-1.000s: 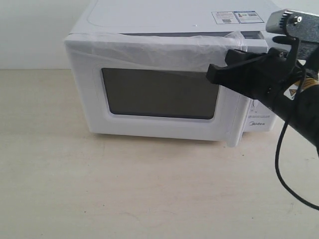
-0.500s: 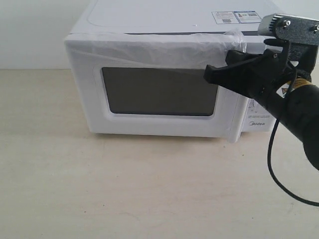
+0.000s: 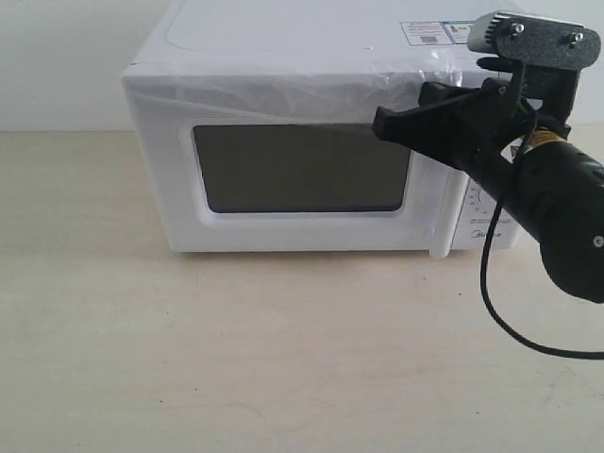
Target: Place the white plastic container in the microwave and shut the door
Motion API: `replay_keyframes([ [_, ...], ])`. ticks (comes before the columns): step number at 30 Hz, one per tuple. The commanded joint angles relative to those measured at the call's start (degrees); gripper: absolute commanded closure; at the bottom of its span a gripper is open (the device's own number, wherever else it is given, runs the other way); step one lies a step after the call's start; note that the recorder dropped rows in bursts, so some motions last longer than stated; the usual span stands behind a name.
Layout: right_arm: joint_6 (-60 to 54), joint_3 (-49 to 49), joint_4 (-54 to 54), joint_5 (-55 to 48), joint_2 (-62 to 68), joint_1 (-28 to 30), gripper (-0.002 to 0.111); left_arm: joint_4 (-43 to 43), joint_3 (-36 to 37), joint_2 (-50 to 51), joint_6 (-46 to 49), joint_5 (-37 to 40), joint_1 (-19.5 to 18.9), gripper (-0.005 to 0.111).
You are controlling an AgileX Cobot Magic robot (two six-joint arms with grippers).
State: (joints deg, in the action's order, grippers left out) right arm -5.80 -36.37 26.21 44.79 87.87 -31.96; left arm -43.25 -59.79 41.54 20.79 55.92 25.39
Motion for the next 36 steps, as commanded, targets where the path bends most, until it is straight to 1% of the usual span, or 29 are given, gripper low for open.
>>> replay_keyframes([
  [1,-0.61,-0.94,1.56,-0.57,0.07,0.58,0.108,-0.6,0.22,-0.46,-0.3,-0.2,0.47,0.102],
  [6,-2.77,-0.64,1.56,-4.54,-2.8,-0.07,0.108,-0.29,0.22,-0.46,-0.29,-0.2,0.47,0.102],
  [9,-4.4,1.26,1.99,-4.34,-6.28,-1.76,0.108,0.26,0.22,-0.46,-0.29,-0.42,0.47,0.102],
  [13,-6.17,5.47,3.94,-5.34,-13.47,-3.43,0.108,0.25,0.22,-0.46,-0.29,-0.67,0.47,0.102],
  [19,-8.29,12.67,4.63,-8.35,-26.86,-3.56,0.108,0.25,0.22,-0.46,-0.29,-1.91,0.47,0.102],
  [23,-11.4,15.84,4.63,-14.63,-37.53,-3.56,0.108,0.25,0.22,-0.46,-0.69,-2.55,0.47,0.102],
  [27,-12.59,17.06,4.75,-24.79,-46.7,-3.56,0.108,0.25,0.22,-0.46,-0.69,-2.55,0.47,0.102],
  [32,-13.02,17.06,4.75,-34.02,-55.05,-3.56,0.108,0.25,0.22,-0.46,-0.69,-2.55,0.47,0.102],
  [36,-13.13,17.06,4.75,-41.91,-59.17,-3.56,0.108,0.25,0.22,-0.46,-0.69,-2.55,0.47,0.102],
])
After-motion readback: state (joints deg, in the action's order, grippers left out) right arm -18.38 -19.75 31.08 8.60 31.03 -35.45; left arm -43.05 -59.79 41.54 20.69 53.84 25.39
